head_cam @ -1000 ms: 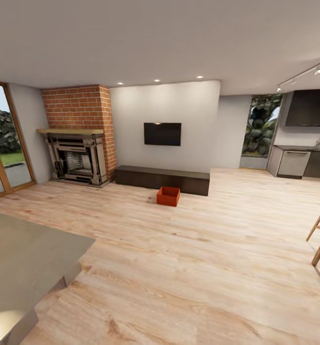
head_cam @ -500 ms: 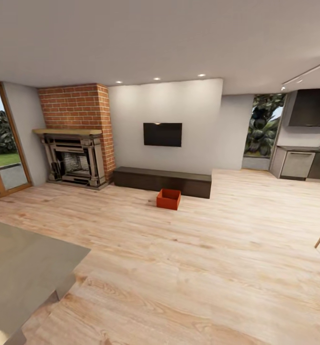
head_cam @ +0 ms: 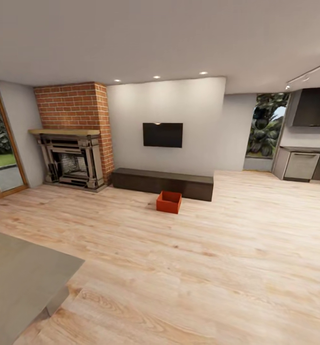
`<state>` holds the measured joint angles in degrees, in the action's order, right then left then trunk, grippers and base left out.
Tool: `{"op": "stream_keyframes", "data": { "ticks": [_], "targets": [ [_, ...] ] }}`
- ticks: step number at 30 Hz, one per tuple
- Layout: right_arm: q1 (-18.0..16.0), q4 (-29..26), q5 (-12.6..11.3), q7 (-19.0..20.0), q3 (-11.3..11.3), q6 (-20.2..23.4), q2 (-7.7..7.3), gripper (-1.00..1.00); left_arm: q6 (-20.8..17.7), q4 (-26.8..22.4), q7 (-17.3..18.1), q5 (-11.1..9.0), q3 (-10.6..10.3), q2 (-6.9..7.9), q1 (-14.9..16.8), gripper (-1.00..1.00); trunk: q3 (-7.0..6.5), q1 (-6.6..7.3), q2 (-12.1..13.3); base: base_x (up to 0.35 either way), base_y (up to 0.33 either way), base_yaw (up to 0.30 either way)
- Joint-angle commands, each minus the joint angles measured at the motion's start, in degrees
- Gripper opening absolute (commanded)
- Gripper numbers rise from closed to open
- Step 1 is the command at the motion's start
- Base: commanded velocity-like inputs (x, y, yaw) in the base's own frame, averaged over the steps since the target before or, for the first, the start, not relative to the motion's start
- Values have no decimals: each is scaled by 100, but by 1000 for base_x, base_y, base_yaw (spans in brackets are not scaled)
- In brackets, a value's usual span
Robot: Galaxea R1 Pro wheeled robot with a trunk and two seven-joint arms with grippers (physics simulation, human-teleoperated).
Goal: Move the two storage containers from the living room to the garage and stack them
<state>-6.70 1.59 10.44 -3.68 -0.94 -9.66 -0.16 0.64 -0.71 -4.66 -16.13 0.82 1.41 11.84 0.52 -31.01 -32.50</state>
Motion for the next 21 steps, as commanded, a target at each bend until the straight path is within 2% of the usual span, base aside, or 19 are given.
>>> {"op": "stream_keyframes", "data": {
  "ticks": [1, 21],
  "targets": [
    [-7, 17, 54, -28, -12, -27, 1, 100, 7, 1, -9, -19, 6, -1, 3, 100, 5, -5, -4, 323, 0, 0],
    [-7, 17, 54, -28, -12, -27, -1, 100, -1, 1, -8, -9, -2, -5, 3, 100, 5, -5, -4, 322, 0, 0]
  ]
}}
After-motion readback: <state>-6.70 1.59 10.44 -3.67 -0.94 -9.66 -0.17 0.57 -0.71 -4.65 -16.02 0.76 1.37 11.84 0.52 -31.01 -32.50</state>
